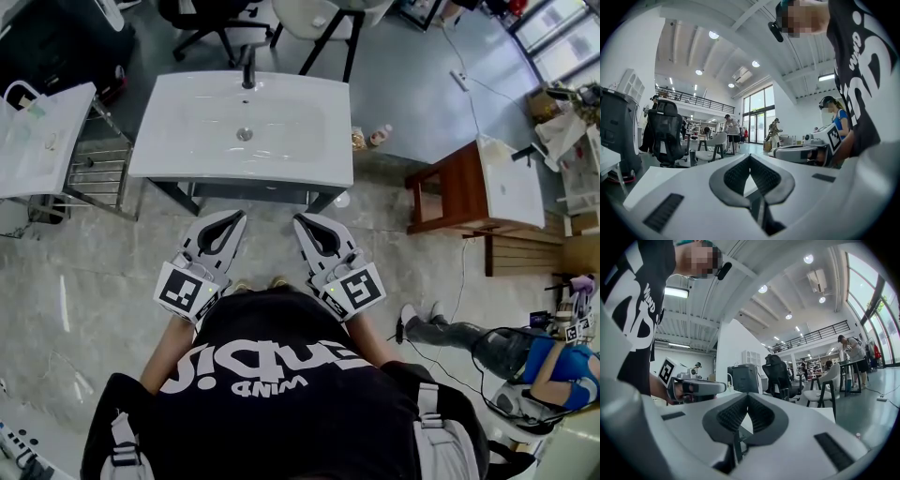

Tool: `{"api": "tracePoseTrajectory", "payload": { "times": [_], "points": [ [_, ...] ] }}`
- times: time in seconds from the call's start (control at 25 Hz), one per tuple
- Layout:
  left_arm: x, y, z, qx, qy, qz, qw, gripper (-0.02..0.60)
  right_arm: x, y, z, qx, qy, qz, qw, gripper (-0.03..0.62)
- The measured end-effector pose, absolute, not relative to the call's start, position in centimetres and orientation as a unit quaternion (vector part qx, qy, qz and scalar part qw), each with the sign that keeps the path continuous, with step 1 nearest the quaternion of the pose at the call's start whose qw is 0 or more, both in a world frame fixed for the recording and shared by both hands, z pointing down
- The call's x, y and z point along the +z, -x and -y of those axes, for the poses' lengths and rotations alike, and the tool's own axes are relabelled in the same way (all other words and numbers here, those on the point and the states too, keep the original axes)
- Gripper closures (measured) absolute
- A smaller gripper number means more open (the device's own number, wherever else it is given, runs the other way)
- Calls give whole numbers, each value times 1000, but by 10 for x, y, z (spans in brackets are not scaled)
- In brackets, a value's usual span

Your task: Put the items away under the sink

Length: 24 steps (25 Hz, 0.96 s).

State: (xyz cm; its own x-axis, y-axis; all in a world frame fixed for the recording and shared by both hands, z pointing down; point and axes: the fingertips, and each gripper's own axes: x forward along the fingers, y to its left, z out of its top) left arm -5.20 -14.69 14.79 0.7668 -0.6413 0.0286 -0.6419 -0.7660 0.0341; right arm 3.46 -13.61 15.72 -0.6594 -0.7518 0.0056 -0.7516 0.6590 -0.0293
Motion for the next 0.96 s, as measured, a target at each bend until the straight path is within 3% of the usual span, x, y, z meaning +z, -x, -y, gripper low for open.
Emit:
{"api": "tracePoseTrajectory", "payload": {
  "times": [0.96],
  "points": [
    [143,50,141,5,-936,350,23,563,143,-44,135,-8,417,-909,6,576]
  ]
}}
